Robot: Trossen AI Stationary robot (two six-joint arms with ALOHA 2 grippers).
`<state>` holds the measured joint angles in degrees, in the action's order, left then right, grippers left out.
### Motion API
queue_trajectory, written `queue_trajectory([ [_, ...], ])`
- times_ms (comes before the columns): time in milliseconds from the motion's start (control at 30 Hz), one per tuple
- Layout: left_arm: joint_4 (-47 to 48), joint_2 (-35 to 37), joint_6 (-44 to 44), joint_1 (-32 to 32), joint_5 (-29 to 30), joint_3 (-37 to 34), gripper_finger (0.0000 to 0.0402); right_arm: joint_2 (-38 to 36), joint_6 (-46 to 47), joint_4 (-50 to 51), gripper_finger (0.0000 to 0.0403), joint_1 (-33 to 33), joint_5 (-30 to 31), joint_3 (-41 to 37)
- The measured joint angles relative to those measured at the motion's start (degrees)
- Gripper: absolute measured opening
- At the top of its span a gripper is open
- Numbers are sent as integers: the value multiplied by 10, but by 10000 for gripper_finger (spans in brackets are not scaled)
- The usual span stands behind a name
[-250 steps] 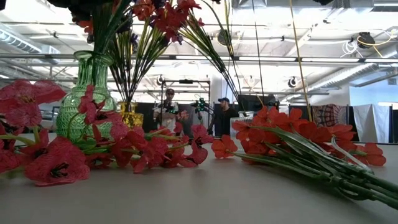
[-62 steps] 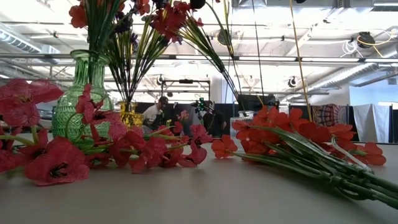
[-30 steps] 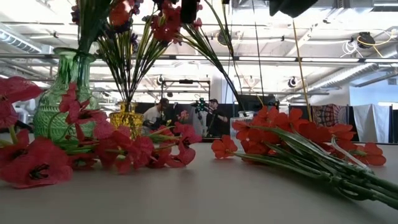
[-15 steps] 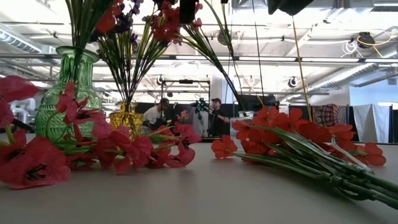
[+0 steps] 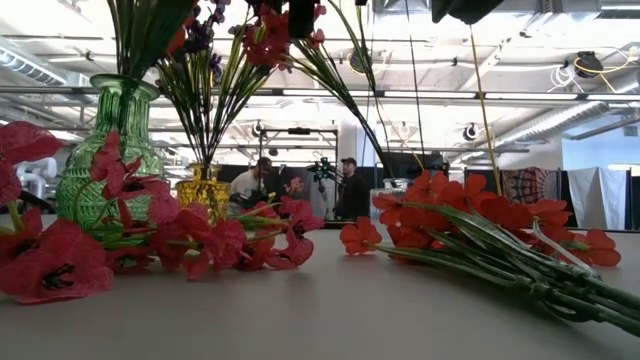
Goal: Sort flowers into vase by color
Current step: Put the left orange flowers into the green vase, then put the orange flowers into the green vase
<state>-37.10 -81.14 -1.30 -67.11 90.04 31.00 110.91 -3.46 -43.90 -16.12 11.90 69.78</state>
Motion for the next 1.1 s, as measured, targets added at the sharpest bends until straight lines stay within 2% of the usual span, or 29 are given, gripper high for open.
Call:
queue_trajectory([
  [300,0,0,-1,0,0,0,82,0,15,37,222,0,0,0],
  [533,0,0,-1,0,0,0,82,0,26,74,275,0,1,0],
  [800,0,0,-1,0,0,0,82,0,28,87,292,-1,1,0],
  [1100,0,0,0,0,0,0,82,-15,70,168,292,-5,1,0],
])
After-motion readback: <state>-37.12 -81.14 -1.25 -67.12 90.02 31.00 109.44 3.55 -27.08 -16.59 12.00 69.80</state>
